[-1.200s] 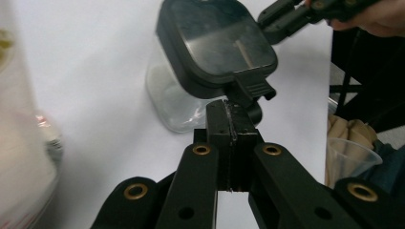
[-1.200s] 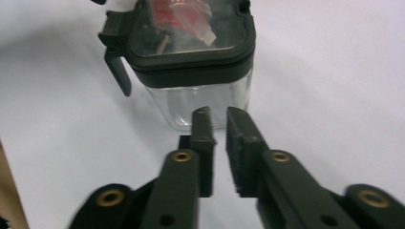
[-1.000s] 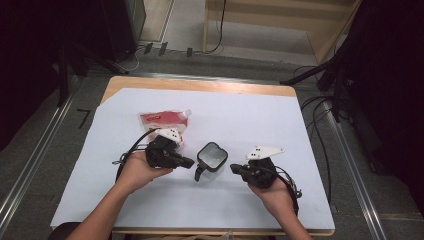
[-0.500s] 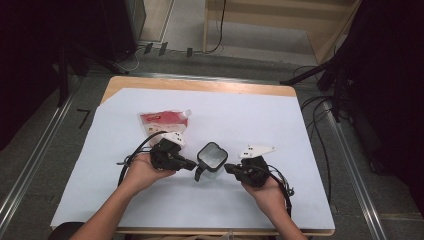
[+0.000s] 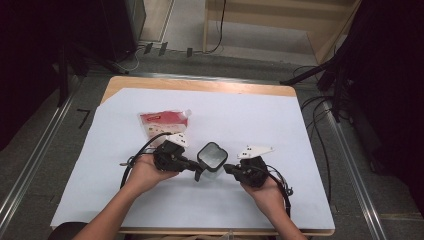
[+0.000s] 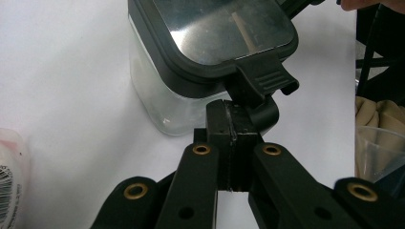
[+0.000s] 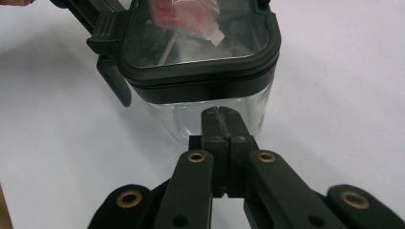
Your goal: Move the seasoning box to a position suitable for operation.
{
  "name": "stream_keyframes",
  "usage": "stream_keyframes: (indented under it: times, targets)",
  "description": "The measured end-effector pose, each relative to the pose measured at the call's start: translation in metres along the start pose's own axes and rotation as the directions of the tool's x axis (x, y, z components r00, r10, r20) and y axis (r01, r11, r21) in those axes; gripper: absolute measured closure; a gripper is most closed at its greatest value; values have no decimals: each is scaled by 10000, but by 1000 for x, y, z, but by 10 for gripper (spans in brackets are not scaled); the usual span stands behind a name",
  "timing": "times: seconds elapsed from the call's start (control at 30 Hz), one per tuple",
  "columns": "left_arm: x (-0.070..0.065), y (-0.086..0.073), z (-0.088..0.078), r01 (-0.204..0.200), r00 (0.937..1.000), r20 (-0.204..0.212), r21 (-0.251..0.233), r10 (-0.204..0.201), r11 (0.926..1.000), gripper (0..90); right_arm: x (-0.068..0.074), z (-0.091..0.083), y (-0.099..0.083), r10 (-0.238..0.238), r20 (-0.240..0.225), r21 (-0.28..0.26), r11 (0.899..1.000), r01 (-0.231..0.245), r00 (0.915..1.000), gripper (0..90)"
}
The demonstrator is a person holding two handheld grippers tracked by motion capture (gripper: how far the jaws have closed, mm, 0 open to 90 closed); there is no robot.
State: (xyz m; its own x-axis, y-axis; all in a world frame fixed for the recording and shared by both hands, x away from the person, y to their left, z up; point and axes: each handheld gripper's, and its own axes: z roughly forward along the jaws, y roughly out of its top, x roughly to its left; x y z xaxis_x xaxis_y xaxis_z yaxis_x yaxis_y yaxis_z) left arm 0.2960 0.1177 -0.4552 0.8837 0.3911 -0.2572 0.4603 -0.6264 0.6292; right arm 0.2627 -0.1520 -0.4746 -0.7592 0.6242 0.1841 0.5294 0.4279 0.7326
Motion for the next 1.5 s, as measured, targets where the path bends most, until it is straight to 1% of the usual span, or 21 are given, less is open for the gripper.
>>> stream_keyframes:
  times: [0.07,0.17,0.3,0.33,0.4,0.47,0.57,0.67,0.73,0.9,0.93,0.97,1.1,1.13,1.17,1.2,1.23,1.3,1.37,1.4,1.5]
  targets:
    - [0,0,1,47,10000,-19,-86,-47,10000,900,0,1,0,55,24,62,10000,-55,10000,900]
    - [0,0,1,43,10000,-16,-63,-43,10000,900,0,1,0,34,64,67,10000,-35,10000,900]
    - [0,1,2,103,9999,118,-34,-102,9999,900,-1,1,0,71,142,69,9999,-72,9999,900]
    - [-2,1,1,126,9999,-10,29,-126,9999,900,-1,1,0,86,132,57,9999,-86,9999,900]
    - [-3,1,2,177,9998,57,-67,-177,9998,900,-2,1,0,33,155,25,10000,-33,9999,900]
    - [-4,2,2,172,9998,79,-36,-172,9998,900,-2,1,0,120,194,50,9999,-121,9997,900]
    - [-6,2,5,189,9997,151,-173,-187,9997,900,-4,1,1,141,265,8,9999,-142,9995,900]
    - [-8,3,6,34,9998,177,-79,-33,10000,900,-5,1,1,248,350,-12,9997,-247,9991,900]
    - [-10,5,7,102,9997,233,-86,-100,9999,900,-7,1,1,288,391,-31,9996,-287,9988,900]
    - [-13,7,10,32,9991,415,-138,-26,9999,900,-10,0,1,331,493,-123,9994,-325,9982,900]
    - [-15,8,11,-75,9994,348,-88,78,9999,900,-11,0,1,408,510,-143,9991,-402,9979,900]
    - [-15,8,11,-75,9994,348,-88,78,9999,900,-11,0,1,408,510,-143,9991,-402,9979,900]
    - [-21,10,15,-100,9992,375,-259,110,9996,900,-14,-1,2,537,634,-193,9984,-525,9965,900]
    - [-22,11,17,-132,9991,402,-324,145,9994,900,-16,-1,2,571,676,-286,9981,-553,9961,900]
    - [-23,11,18,-189,9990,392,-319,201,9993,900,-16,-1,2,571,676,-286,9981,-553,9961,900]
    - [-24,12,19,-146,9991,386,-300,157,9994,900,-17,-2,2,568,661,-345,9979,-546,9962,900]
    - [-25,13,20,-220,9988,431,-339,235,9992,900,-17,-2,2,568,661,-345,9979,-546,9962,900]
    - [-27,14,22,-241,9989,404,-362,255,9991,900,-18,-3,2,617,740,-325,9977,-594,9954,900]
    - [-29,14,23,-192,9992,351,-420,207,9989,900,-20,-3,2,604,758,-373,9976,-577,9953,900]
    - [-30,15,25,-257,9990,352,-502,275,9984,900,-20,-3,2,606,782,-384,9976,-577,9951,900]
    - [-31,16,26,-281,9990,344,-458,297,9986,900,-21,-3,2,616,825,-395,9975,-585,9947,900]
